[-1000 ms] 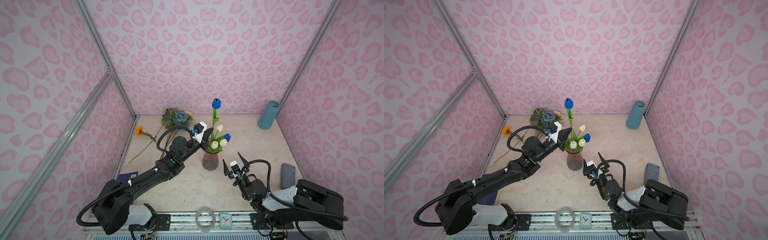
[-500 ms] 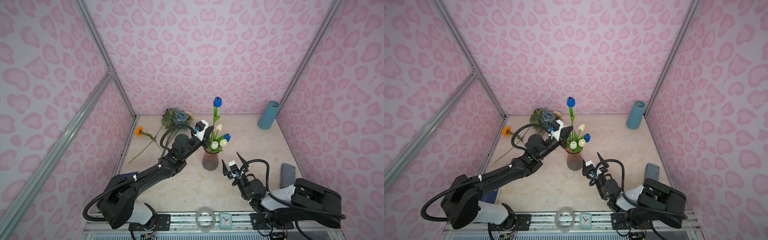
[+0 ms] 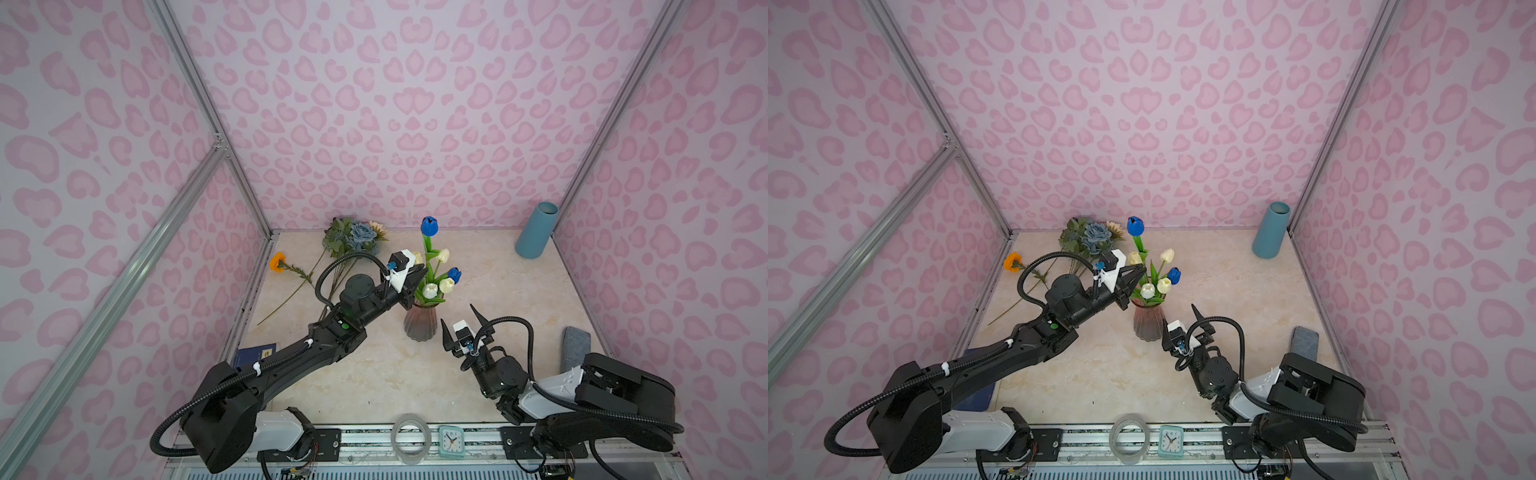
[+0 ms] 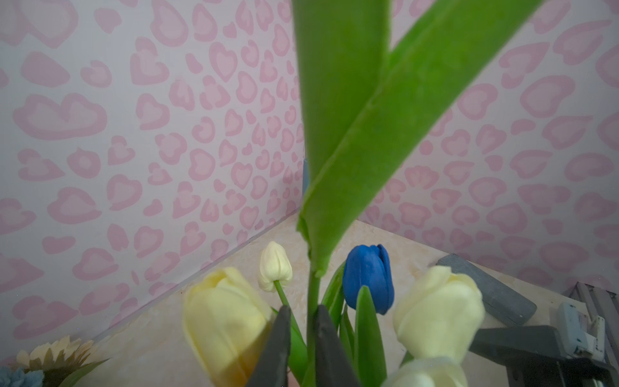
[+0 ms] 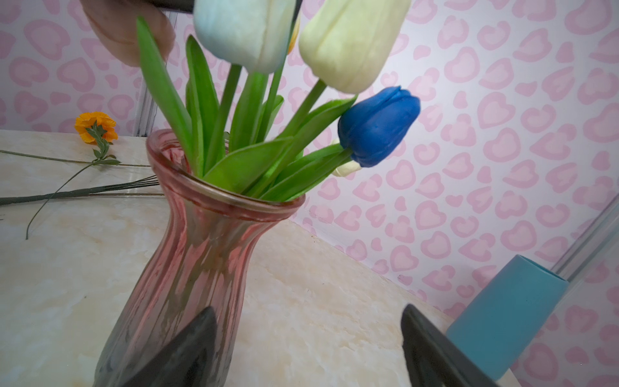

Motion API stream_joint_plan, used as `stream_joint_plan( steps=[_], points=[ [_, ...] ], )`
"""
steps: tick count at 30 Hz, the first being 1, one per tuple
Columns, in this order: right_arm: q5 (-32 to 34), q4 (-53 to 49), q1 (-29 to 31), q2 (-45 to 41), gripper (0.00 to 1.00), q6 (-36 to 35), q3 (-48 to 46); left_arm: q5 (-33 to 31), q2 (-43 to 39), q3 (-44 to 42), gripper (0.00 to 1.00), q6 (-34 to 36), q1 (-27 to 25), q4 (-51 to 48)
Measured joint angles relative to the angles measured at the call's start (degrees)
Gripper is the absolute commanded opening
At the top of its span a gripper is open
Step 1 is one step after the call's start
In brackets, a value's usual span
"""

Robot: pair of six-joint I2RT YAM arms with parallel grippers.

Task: Arrange the flowers into the vase
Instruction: 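Lower the blue tulip stem into the vase mouth with the left gripper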

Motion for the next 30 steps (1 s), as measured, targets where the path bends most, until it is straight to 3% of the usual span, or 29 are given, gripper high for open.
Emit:
stream_joint_plan(
  steps=[16, 19, 24, 30],
  points=[
    [-0.92, 0.00, 0.00, 0.50, 0.86, 0.02, 0.35, 1.64, -2.60, 15.98, 0.03, 7.04, 0.26, -36.26],
    [-0.92, 0.00, 0.02, 0.50, 0.86, 0.02, 0.35, 2.19, -2.54, 18.95, 0.14, 8.35, 0.42, -41.48],
    [-0.94, 0.00, 0.02, 0.48, 0.86, 0.02, 0.37, 3.28, -0.02, 23.65, 0.11, 10.08, 1.11, -49.11],
    [-0.92, 0.00, 0.02, 0.11, 0.87, 0.00, 0.35, 4.55, 4.57, 31.01, 0.20, 11.39, 1.79, -56.13]
  ],
)
